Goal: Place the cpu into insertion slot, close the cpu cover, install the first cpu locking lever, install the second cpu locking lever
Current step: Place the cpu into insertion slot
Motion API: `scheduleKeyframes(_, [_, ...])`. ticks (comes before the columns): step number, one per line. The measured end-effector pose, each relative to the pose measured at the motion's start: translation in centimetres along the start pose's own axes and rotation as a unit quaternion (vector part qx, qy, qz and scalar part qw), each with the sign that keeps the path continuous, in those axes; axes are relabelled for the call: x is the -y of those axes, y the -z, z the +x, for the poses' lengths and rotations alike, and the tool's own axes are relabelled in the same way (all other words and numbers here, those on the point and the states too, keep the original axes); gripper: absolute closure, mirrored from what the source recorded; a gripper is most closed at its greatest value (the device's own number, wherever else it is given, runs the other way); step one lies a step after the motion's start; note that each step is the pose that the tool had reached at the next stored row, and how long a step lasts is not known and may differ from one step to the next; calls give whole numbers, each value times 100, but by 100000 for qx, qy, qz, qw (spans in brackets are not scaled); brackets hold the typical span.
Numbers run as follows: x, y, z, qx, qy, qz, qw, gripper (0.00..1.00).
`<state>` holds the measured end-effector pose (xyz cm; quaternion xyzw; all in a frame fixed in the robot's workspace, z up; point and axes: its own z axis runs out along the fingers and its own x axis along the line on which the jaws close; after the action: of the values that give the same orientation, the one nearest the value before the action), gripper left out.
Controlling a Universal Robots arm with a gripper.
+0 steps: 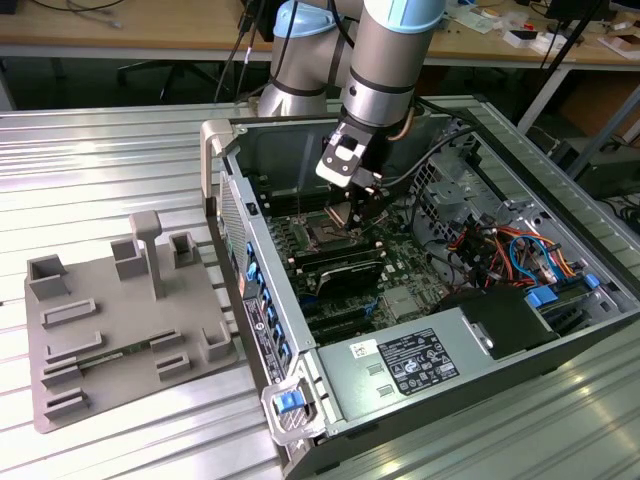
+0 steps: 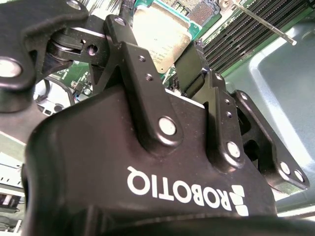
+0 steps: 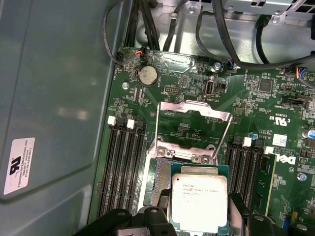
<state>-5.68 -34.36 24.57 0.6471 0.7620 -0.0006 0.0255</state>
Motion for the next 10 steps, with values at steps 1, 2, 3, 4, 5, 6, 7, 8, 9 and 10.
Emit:
scheduleKeyframes(1, [0,0,0,1,-39,-2,100000,45])
scheduleKeyframes(2, [0,0,0,5,-80,0,100000,45])
scheduleKeyframes(3, [0,0,0,6,-122,3,100000,45])
scheduleKeyframes(4, [0,0,0,8,-162,5,100000,45])
scheduleKeyframes(5, [0,0,0,12,-221,6,100000,45])
scheduleKeyframes(6, [0,0,0,17,-269,11,100000,45])
scheduleKeyframes(7, [0,0,0,17,-338,8,99999,45])
scheduleKeyframes(8, [0,0,0,20,-398,14,99999,45])
scheduleKeyframes(9, [0,0,0,21,-443,16,99999,45])
scheduleKeyframes(10, [0,0,0,27,-543,20,99999,45])
